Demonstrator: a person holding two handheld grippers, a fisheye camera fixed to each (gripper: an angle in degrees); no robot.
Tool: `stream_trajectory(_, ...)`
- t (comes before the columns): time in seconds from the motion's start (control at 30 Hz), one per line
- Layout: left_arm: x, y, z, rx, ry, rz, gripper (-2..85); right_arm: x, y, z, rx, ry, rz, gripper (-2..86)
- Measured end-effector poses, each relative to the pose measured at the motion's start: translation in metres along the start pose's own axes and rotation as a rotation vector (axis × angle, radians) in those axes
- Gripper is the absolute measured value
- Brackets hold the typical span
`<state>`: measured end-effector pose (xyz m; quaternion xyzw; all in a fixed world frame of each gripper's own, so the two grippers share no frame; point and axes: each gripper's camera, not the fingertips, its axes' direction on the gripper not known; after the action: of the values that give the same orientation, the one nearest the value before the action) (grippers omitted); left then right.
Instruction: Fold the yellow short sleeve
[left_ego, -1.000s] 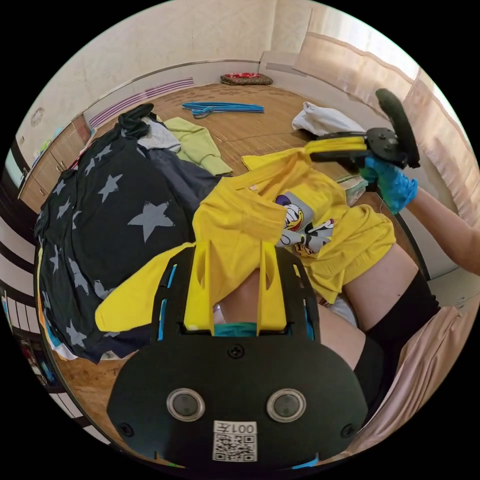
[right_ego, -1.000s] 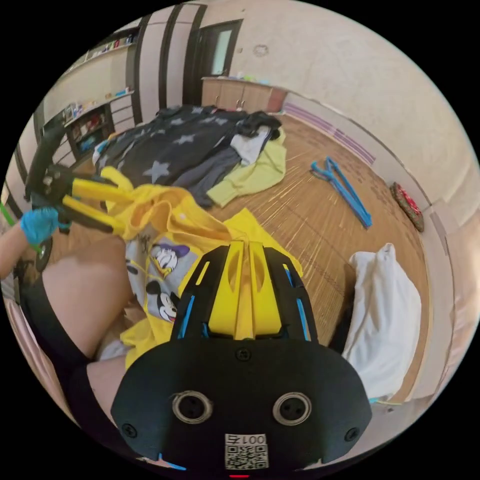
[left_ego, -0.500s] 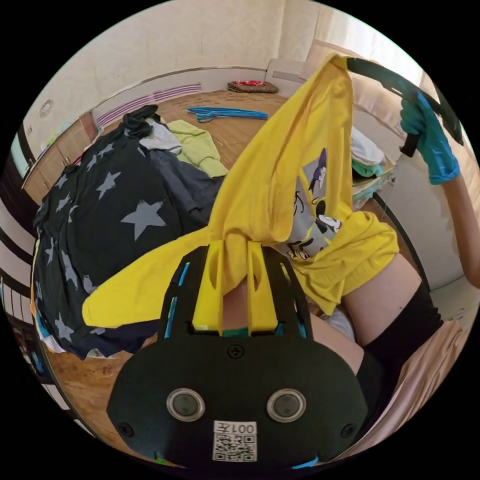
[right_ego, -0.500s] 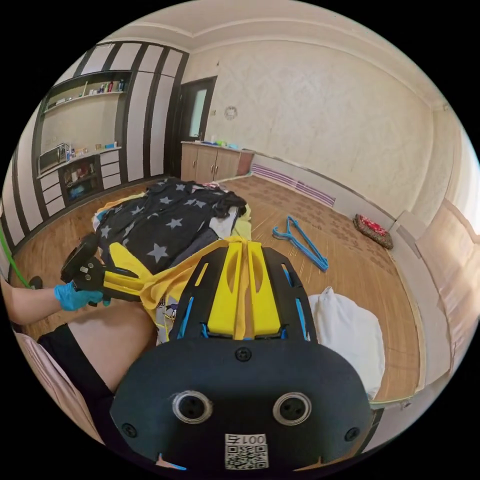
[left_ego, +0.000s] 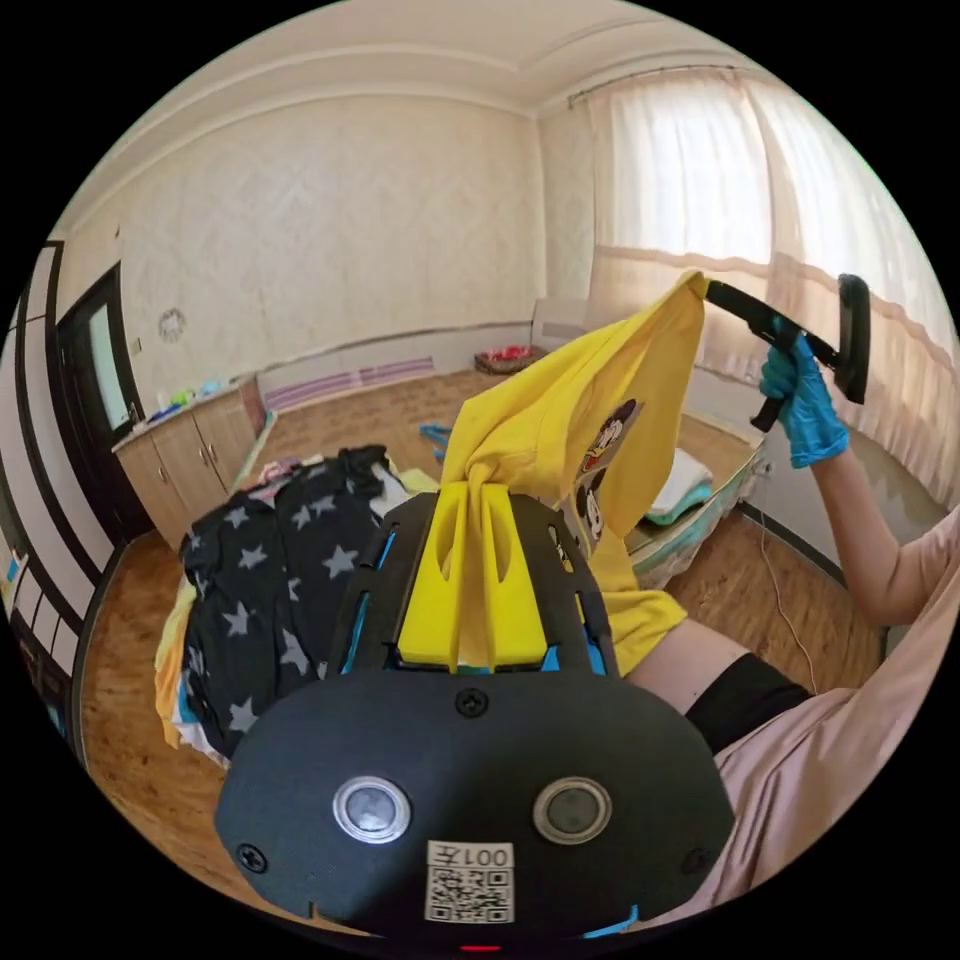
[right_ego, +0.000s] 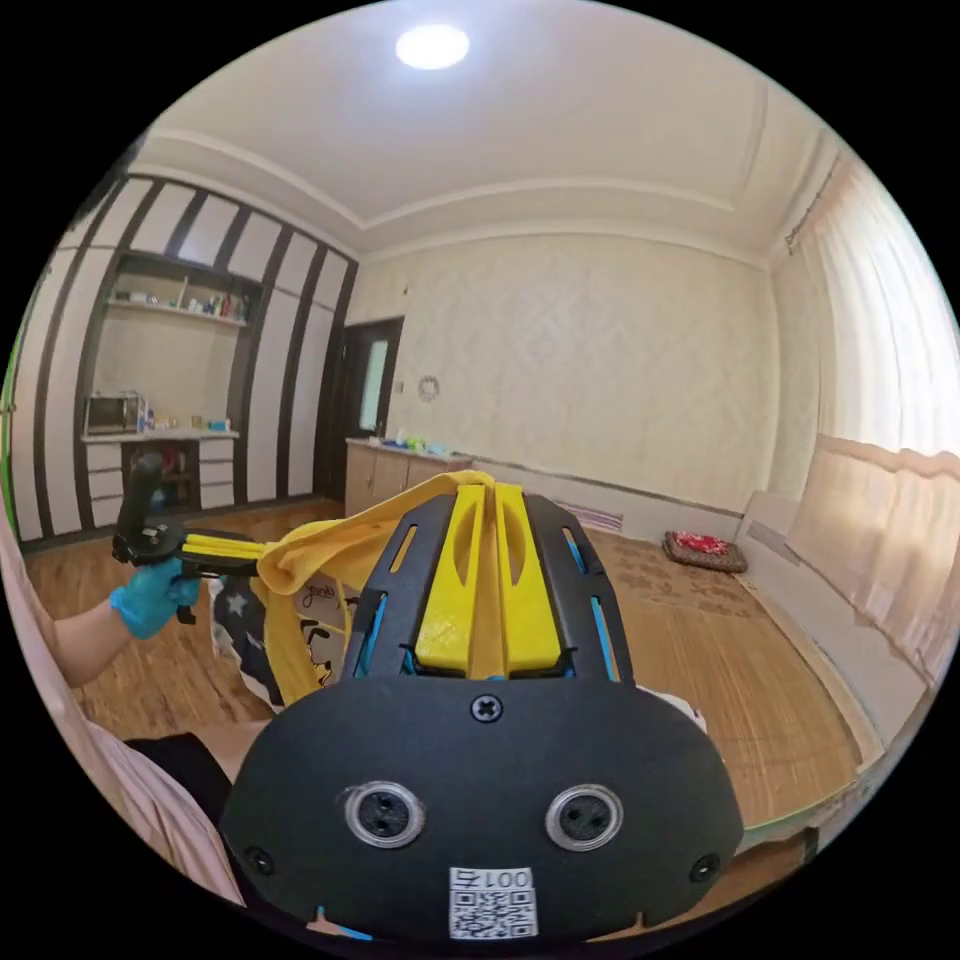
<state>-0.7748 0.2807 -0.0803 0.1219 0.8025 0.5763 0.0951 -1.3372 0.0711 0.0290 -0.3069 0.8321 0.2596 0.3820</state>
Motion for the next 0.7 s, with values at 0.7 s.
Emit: stream_trajectory(0.7,0.070,-0.179,-0.306,0.268,-0.212,0.368,-1.1,0.002,-0.186,-0.177,0.255,0.206,-0.228,1.4)
